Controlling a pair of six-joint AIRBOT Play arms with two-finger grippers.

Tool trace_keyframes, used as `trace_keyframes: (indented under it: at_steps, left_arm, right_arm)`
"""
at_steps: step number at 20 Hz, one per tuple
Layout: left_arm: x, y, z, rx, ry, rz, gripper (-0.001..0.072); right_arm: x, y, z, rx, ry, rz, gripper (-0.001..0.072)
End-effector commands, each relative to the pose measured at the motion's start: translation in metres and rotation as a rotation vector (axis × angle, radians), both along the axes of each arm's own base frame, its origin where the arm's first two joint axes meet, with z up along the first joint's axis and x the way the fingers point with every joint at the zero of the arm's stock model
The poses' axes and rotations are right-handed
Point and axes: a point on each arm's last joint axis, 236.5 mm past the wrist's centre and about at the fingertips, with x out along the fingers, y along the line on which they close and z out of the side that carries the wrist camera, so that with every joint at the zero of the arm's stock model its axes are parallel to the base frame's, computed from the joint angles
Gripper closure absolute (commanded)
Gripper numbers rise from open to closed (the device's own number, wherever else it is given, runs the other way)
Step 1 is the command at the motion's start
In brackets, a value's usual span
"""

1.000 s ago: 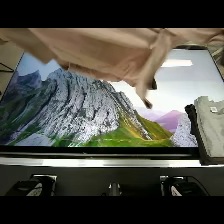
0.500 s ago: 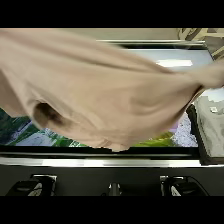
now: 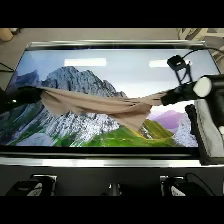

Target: Fold the shirts.

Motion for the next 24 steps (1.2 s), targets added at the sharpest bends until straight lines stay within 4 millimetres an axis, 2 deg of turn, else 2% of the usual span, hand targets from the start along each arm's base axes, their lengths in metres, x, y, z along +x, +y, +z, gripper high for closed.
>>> trace_keyframes:
  at_steps: [1, 2, 3, 4, 5, 7, 8, 9, 11, 14, 15, 17, 19, 22, 24]
  left_arm:
    - [0.008, -0.006, -0.053, -0.066, 0.095, 0.024, 0.0683]
    - [0.011, -0.005, -0.057, -0.066, 0.101, 0.027, 0.0683]
    - [0.013, -0.005, -0.059, -0.065, 0.102, 0.03, 0.0683]
    - [0.014, -0.004, -0.058, -0.065, 0.096, 0.034, 0.0683]
    - [0.015, -0.004, -0.057, -0.065, 0.089, 0.036, 0.0683]
    - [0.015, -0.004, -0.056, -0.065, 0.087, 0.035, 0.0683]
    - [0.015, -0.004, -0.056, -0.065, 0.088, 0.035, 0.0683]
    - [0.015, -0.004, -0.056, -0.065, 0.087, 0.035, 0.0683]
    - [0.015, -0.004, -0.056, -0.065, 0.088, 0.035, 0.0683]
    - [0.015, -0.004, -0.056, -0.065, 0.088, 0.035, 0.0683]
    - [0.015, -0.004, -0.056, -0.065, 0.088, 0.035, 0.0683]
    - [0.015, -0.004, -0.056, -0.065, 0.088, 0.035, 0.0683]
    - [0.015, -0.004, -0.056, -0.066, 0.088, 0.035, 0.0683]
    - [0.015, -0.004, -0.056, -0.066, 0.088, 0.035, 0.0682]
    - [0.015, -0.004, -0.056, -0.066, 0.088, 0.035, 0.0682]
  right_arm:
    - [0.056, 0.05, -0.059, 0.301, -0.021, -0.116, 0.069]
    - [0.059, 0.059, -0.067, 0.354, -0.002, -0.13, 0.0676]
    - [0.059, 0.066, -0.069, 0.374, 0.009, -0.114, 0.0531]
    - [0.058, 0.067, -0.065, 0.358, 0.01, -0.073, 0.027]
    - [0.053, 0.068, -0.056, 0.321, 0.01, -0.005, 0.017]
    - [0.036, 0.066, -0.033, 0.256, 0.034, 0.091, 0.0159]
    - [0.023, 0.068, -0.028, 0.245, 0.062, 0.129, 0.0159]
    - [0.008, 0.069, -0.033, 0.239, 0.123, 0.154, 0.0159]
    - [-0.025, 0.07, -0.061, 0.242, 0.269, 0.171, 0.0159]
    - [-0.07, 0.072, -0.119, 0.287, 0.458, 0.094, 0.0158]
    - [-0.078, 0.078, -0.136, 0.328, 0.496, 0.051, 0.0158]
    - [-0.075, 0.096, -0.154, 0.439, 0.51, -0.019, 0.015]
    - [-0.063, 0.115, -0.162, 0.557, 0.521, -0.087, 0.015]
    - [-0.054, 0.124, -0.18, 0.627, 0.546, -0.159, 0.0151]
    - [-0.051, 0.129, -0.184, 0.66, 0.552, -0.184, 0.0158]
